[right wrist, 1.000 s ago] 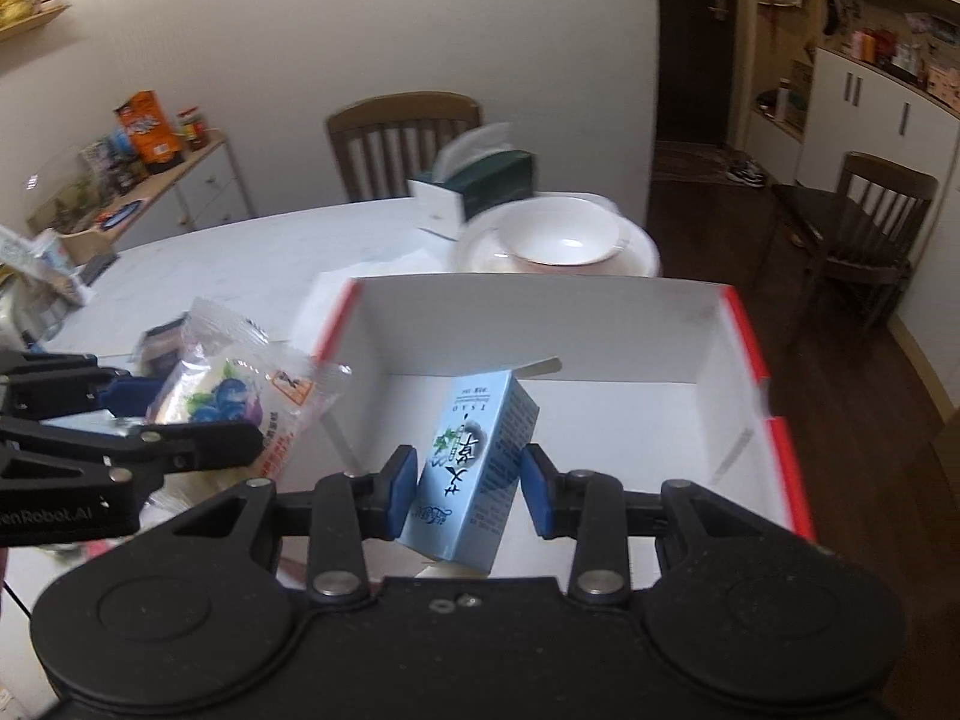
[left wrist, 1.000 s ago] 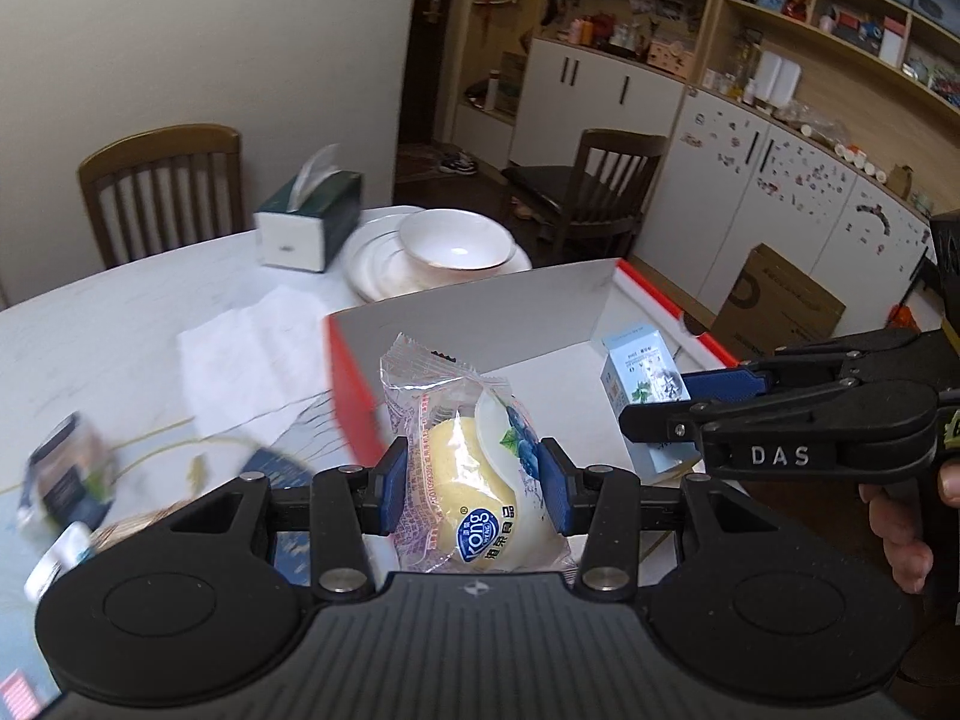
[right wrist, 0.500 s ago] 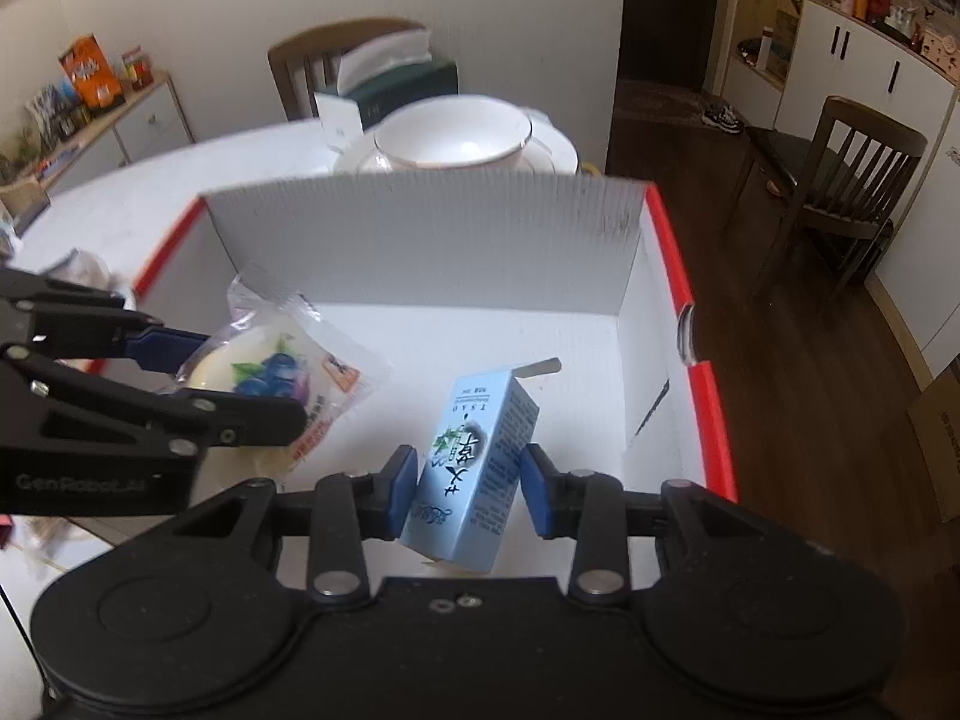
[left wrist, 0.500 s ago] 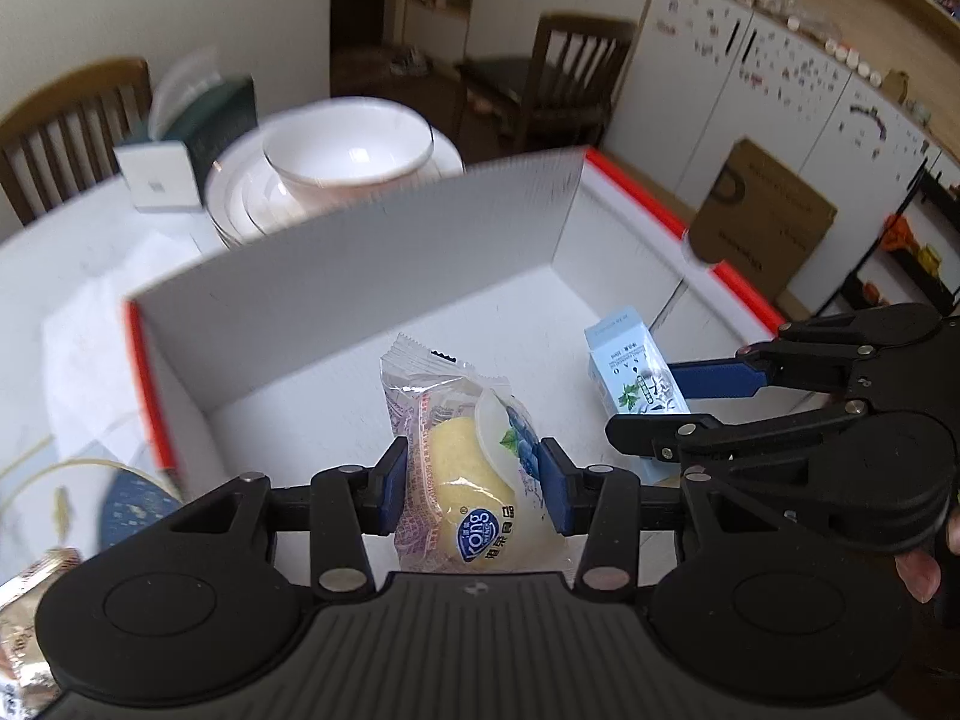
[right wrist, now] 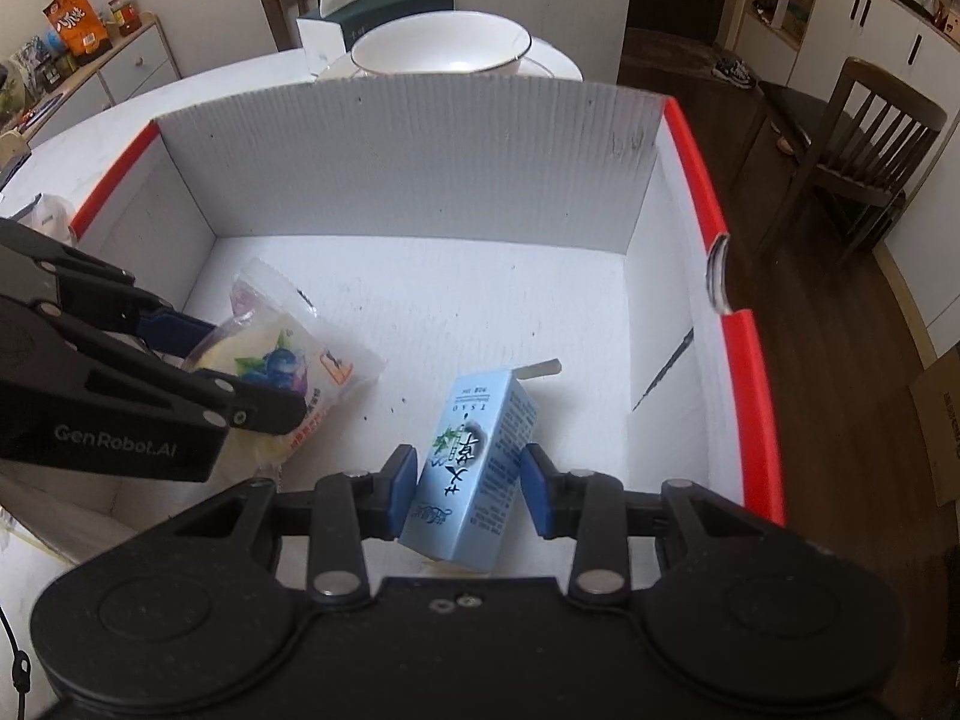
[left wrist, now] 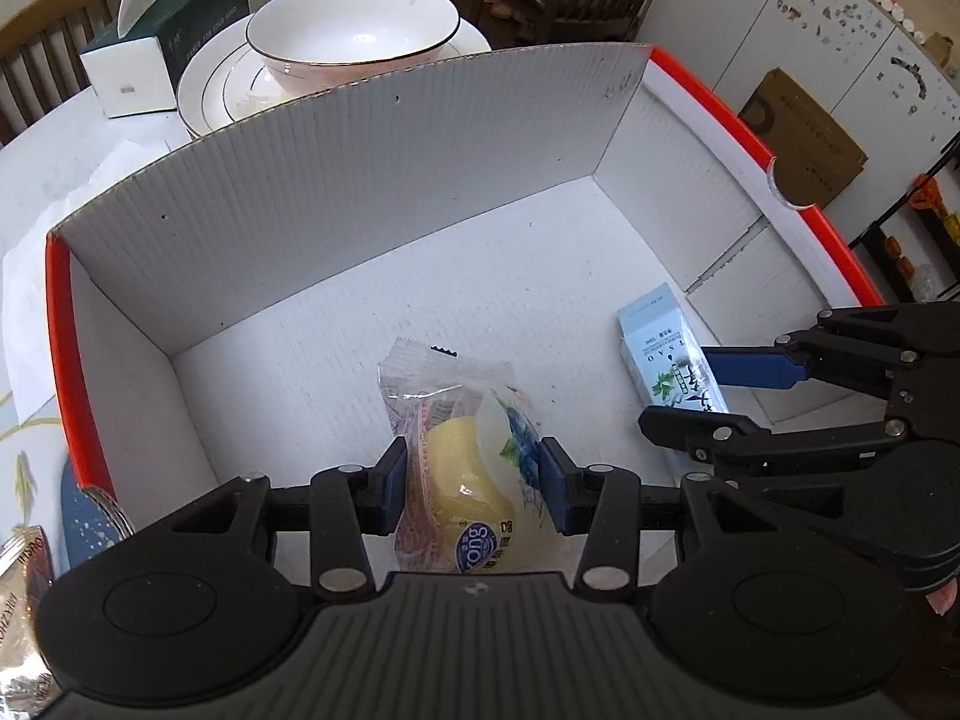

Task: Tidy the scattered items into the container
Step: 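Open both grippers to drop the bun and carton into the box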

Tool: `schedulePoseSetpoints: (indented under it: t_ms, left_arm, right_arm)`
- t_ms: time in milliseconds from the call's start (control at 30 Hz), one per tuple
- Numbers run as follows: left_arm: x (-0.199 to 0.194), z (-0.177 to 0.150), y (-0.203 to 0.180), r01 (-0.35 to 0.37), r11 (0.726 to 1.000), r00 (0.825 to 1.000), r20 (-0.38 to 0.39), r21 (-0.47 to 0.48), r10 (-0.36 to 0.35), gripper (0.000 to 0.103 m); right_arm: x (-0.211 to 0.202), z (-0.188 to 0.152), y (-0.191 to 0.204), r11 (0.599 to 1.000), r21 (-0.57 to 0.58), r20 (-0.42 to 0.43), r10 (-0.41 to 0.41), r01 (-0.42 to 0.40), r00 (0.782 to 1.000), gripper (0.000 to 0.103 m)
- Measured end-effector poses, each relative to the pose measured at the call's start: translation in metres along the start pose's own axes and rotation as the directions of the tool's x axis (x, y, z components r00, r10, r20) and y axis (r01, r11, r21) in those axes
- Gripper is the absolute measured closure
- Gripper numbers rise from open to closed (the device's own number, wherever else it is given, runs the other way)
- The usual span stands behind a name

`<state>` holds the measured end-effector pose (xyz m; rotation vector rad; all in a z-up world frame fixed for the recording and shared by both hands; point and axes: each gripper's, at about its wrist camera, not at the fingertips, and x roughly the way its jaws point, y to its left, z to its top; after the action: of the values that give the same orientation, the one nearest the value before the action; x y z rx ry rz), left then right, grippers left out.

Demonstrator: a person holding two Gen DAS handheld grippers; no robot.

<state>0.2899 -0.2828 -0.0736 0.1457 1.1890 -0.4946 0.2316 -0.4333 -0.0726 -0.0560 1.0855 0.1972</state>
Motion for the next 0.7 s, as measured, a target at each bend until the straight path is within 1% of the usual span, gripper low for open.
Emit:
schedulePoseSetpoints:
  t_ms: [67,167,200,233,267,300,400,467,533,600,700]
  left_arm:
    - [0.002,0.001,0.001,-0.004,1.000,1.000,-0.023,-0.011,0.003,0.058]
    - [0.001,0.000,0.002,0.000,1.000,1.000,-0.020,-0.012,0.000,0.057]
    - [-0.001,-0.001,0.003,-0.001,1.000,1.000,-0.017,-0.013,0.001,0.053]
    - [-0.002,-0.001,0.004,-0.003,1.000,1.000,-0.012,-0.015,0.003,0.045]
    - [-0.005,-0.002,0.005,-0.007,1.000,1.000,-0.004,-0.018,0.007,0.041]
    - [-0.008,-0.004,0.006,-0.003,1.000,1.000,0.008,-0.017,0.003,0.039]
    - [-0.018,-0.006,0.006,0.009,1.000,0.999,0.034,-0.018,-0.009,0.038]
    - [-0.028,-0.008,0.005,0.015,1.000,0.998,0.057,-0.013,-0.014,0.038]
    - [-0.038,-0.013,0.005,0.015,1.000,0.996,0.087,-0.011,-0.014,0.038]
    - [-0.047,-0.014,0.001,0.016,1.000,0.993,0.119,-0.015,-0.015,0.038]
    - [-0.061,-0.021,-0.001,0.026,0.999,0.987,0.160,-0.027,-0.021,0.038]
  right_arm:
    - [0.001,-0.001,-0.002,1.000,0.002,-0.005,0.001,-0.001,1.000,0.066]
    - [0.002,-0.002,-0.001,1.000,0.001,-0.011,0.011,-0.011,1.000,0.063]
    - [0.002,-0.003,-0.001,1.000,0.001,-0.010,0.013,-0.013,1.000,0.063]
    - [0.002,-0.003,-0.001,1.000,0.003,-0.010,0.016,-0.016,1.000,0.063]
    - [0.001,-0.003,-0.002,1.000,0.008,-0.010,0.021,-0.021,1.000,0.062]
    - [0.000,-0.003,-0.002,1.000,0.012,-0.008,0.026,-0.025,1.000,0.062]
    - [-0.004,-0.004,-0.003,0.999,0.017,0.001,0.041,-0.041,0.999,0.060]
    - [-0.009,-0.004,-0.003,0.998,0.018,0.013,0.054,-0.055,0.998,0.052]
    - [-0.015,-0.005,-0.001,0.997,0.014,0.026,0.074,-0.075,0.997,0.048]
    - [-0.022,-0.007,-0.001,0.997,0.006,0.037,0.074,-0.074,0.997,0.046]
    - [-0.031,-0.008,-0.002,0.995,0.011,0.053,0.093,-0.094,0.994,0.045]
